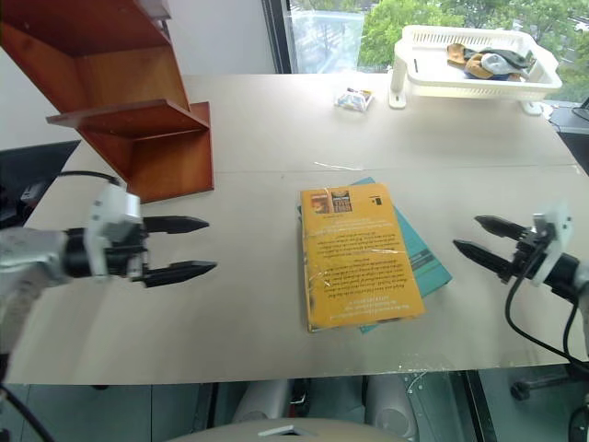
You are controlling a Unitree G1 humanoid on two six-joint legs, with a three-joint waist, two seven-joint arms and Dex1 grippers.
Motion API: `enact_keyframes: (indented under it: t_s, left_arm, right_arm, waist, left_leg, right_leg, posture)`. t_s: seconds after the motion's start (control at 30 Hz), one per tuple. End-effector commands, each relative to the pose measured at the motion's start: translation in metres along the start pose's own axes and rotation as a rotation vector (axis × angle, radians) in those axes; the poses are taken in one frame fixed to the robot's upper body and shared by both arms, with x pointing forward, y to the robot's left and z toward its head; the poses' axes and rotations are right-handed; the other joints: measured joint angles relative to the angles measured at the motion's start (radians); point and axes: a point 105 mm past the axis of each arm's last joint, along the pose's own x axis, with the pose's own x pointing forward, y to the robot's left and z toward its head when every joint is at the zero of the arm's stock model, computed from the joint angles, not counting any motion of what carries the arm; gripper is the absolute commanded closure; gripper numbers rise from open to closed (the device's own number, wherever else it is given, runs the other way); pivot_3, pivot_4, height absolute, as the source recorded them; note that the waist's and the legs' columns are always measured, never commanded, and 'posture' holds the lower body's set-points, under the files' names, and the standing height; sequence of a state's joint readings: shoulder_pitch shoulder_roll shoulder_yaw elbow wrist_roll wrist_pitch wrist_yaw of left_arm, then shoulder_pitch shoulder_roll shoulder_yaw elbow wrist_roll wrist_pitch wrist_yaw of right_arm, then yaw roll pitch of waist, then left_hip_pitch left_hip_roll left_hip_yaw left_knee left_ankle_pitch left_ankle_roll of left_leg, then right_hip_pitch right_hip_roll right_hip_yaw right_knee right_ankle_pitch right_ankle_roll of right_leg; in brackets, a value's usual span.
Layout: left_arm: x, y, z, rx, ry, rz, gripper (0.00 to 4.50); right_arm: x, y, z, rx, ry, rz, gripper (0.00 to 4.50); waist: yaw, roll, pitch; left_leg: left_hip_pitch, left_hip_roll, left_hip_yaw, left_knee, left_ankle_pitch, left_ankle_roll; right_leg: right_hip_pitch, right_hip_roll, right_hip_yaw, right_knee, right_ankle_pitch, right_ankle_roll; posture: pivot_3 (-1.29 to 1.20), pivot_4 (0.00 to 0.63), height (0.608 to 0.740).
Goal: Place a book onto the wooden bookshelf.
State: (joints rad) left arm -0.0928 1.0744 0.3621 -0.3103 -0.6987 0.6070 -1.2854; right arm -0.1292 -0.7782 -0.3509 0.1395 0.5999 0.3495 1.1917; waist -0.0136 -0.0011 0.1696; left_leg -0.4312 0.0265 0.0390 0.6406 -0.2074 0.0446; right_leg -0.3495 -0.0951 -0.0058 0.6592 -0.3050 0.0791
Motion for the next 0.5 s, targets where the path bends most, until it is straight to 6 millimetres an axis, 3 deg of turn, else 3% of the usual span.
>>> enact_keyframes:
  t_s: [0.03, 0.5]
  left_arm:
    - [-0.012, -0.014, 0.013, -0.002, 0.009, -0.091, 0.24]
    - [-0.006, -0.013, 0.005, -0.011, 0.033, -0.101, 0.24]
  right_arm:
    - [0.007, 0.007, 0.009, -0.021, -0.016, 0.041, 0.0]
    - [0.052, 0.056, 0.0, -0.06, 0.033, 0.256, 0.0]
  waist:
    - [0.002, 0.0, 0.0]
    - [0.002, -0.002, 0.001]
  left_leg:
    - [0.0, -0.001, 0.001, -0.001, 0.0, 0.0]
    - [0.0, -0.001, 0.005, -0.004, 0.0, 0.0]
  right_leg:
    - [0.0, -0.001, 0.0, 0.0, 0.0, 0.0]
    - [-0.003, 0.006, 0.003, 0.0, 0.0, 0.0]
  posture:
    - [0.0, 0.15, 0.74]
    - [0.0, 0.15, 0.74]
